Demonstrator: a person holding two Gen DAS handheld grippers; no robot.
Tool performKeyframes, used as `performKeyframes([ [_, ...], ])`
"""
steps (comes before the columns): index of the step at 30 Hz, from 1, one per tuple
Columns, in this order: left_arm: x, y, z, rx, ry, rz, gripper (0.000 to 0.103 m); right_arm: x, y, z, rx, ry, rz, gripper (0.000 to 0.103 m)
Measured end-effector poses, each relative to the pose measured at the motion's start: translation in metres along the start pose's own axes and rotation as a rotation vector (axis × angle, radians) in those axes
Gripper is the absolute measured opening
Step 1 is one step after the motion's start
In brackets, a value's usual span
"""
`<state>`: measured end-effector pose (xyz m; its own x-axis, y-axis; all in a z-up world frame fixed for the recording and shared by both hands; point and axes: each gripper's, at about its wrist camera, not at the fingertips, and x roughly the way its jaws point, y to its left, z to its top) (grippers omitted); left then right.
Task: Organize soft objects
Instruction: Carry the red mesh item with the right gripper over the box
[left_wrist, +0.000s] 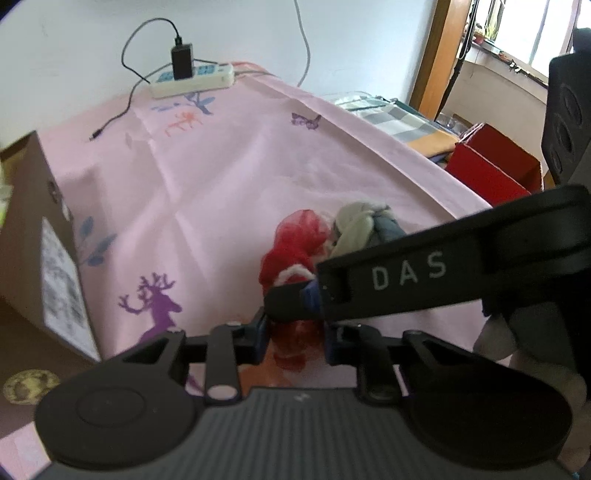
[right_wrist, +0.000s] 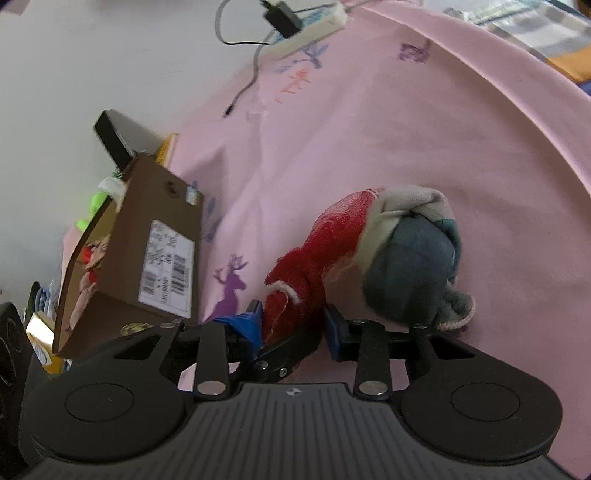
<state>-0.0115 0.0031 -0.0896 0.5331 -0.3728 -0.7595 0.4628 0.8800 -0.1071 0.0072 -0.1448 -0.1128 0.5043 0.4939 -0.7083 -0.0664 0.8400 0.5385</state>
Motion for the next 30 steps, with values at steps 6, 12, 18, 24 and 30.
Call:
performKeyframes([
  [6, -0.032, 0.015, -0.006, -0.033, -0.042, 0.014, 0.021, -0.007, 0.033, -0.010, -0.100, -0.044, 0.030, 0.017],
  [12, -0.068, 0.029, -0.005, -0.039, -0.118, 0.039, 0.020, -0.019, 0.071, -0.013, -0.216, -0.123, 0.063, 0.017],
  [18, -0.099, 0.046, -0.003, -0.054, -0.190, 0.054, 0.020, -0.024, 0.101, -0.012, -0.281, -0.169, 0.087, 0.017],
  [24, -0.126, 0.064, -0.005, -0.078, -0.258, 0.077, 0.020, -0.024, 0.133, -0.007, -0.360, -0.194, 0.108, 0.017],
  [30, -0.148, 0.092, -0.005, -0.127, -0.321, 0.116, 0.020, -0.012, 0.172, 0.001, -0.449, -0.202, 0.138, 0.018],
])
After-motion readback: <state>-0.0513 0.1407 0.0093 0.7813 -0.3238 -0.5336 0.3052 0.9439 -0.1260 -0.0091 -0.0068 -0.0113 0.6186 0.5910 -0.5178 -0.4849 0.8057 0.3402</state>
